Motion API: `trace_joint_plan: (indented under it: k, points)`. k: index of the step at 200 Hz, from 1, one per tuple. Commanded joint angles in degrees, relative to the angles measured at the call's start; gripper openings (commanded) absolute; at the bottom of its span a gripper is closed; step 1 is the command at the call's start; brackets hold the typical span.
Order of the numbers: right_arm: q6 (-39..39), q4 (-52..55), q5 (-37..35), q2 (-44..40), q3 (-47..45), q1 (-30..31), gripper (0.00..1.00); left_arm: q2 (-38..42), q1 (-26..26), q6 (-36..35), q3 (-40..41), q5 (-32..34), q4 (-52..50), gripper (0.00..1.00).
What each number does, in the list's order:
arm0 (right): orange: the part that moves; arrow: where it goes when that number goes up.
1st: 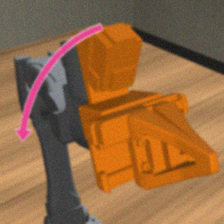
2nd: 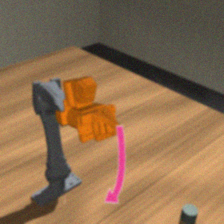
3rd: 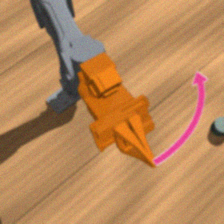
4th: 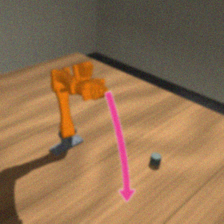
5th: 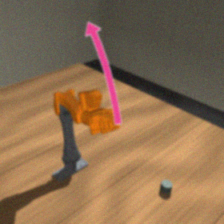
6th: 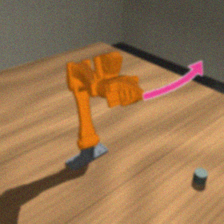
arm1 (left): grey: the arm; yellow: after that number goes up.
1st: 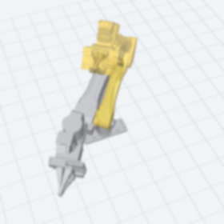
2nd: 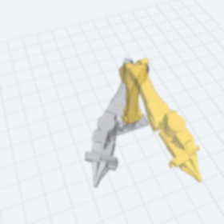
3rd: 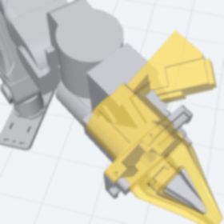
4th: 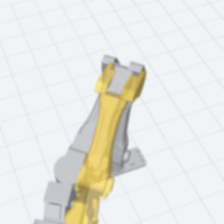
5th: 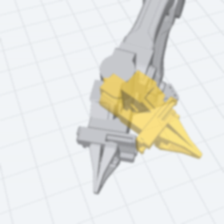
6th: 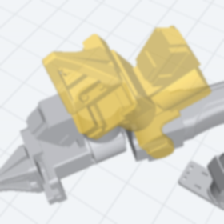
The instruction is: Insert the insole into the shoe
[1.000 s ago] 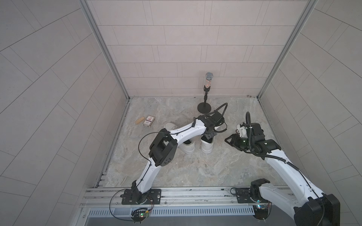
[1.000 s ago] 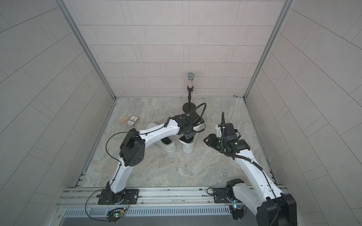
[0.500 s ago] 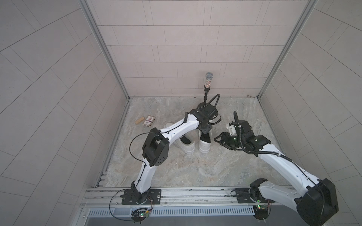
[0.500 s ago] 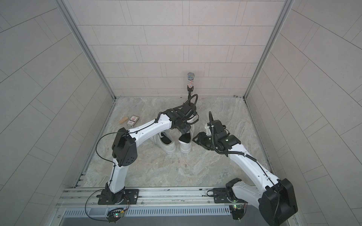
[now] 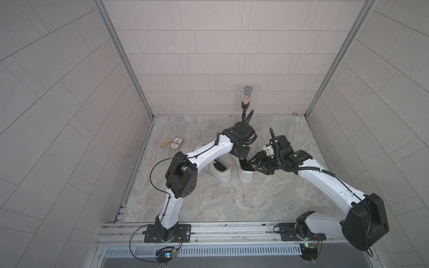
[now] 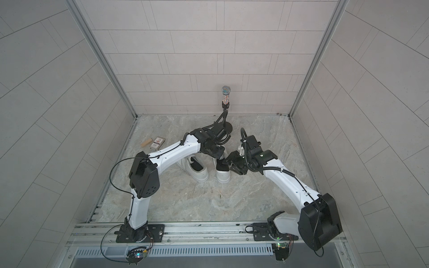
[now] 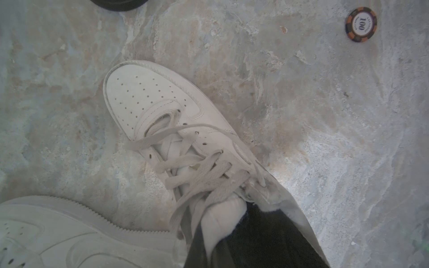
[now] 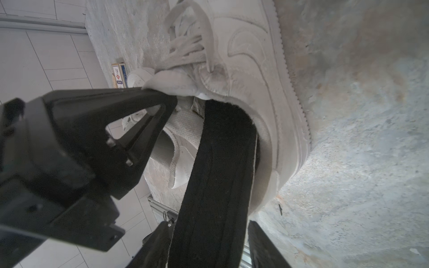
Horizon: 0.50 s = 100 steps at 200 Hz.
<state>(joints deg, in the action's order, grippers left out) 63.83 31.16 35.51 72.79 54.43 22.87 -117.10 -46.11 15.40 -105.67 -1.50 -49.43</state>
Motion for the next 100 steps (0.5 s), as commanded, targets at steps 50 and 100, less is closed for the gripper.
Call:
trace_joint_plan:
  k: [50, 100]
  points:
    - [2.9, 1.0, -0.2, 4.2, 1.1, 1.1, 0.22, 5.9, -0.6, 3.0, 2.3, -0.5, 5.5, 0.0]
    - [-17.6, 22.0, -7.0, 9.7, 13.0, 0.7, 0.0, 6.2, -0.6, -0.1, 2.6, -2.5, 4.4, 0.0]
